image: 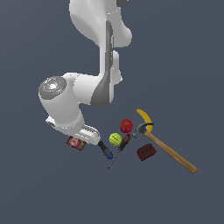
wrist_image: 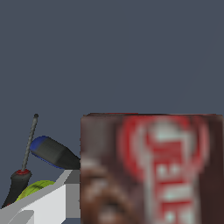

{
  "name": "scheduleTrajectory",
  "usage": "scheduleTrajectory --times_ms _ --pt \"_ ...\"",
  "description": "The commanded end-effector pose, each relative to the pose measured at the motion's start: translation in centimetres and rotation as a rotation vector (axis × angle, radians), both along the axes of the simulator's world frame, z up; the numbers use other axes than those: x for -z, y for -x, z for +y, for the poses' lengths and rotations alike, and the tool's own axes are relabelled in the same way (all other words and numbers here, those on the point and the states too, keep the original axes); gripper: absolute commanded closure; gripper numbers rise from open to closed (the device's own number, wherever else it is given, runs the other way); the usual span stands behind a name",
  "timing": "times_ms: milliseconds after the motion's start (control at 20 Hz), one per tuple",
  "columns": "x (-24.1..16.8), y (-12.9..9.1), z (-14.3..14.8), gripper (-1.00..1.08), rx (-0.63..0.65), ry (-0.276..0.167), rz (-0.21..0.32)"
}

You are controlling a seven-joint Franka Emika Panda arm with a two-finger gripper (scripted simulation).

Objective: Pick up a designated object from a clutter of objects.

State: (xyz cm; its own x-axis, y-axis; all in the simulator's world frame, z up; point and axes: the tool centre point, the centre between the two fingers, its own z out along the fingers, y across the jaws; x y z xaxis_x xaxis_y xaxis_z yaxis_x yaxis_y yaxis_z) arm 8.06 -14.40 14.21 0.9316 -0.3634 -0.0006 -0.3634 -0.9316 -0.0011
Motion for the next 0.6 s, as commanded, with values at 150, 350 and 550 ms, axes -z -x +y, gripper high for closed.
scheduleTrajectory --times_ms 150,350,550 --pt "-5.8 2.0 0.0 1.08 0.000 0.000 0.000" --pt "-10.3 3.4 0.0 1.08 0.001 0.000 0.000" --pt "-14.6 4.8 -0.1 1.08 0.001 0.001 0.000"
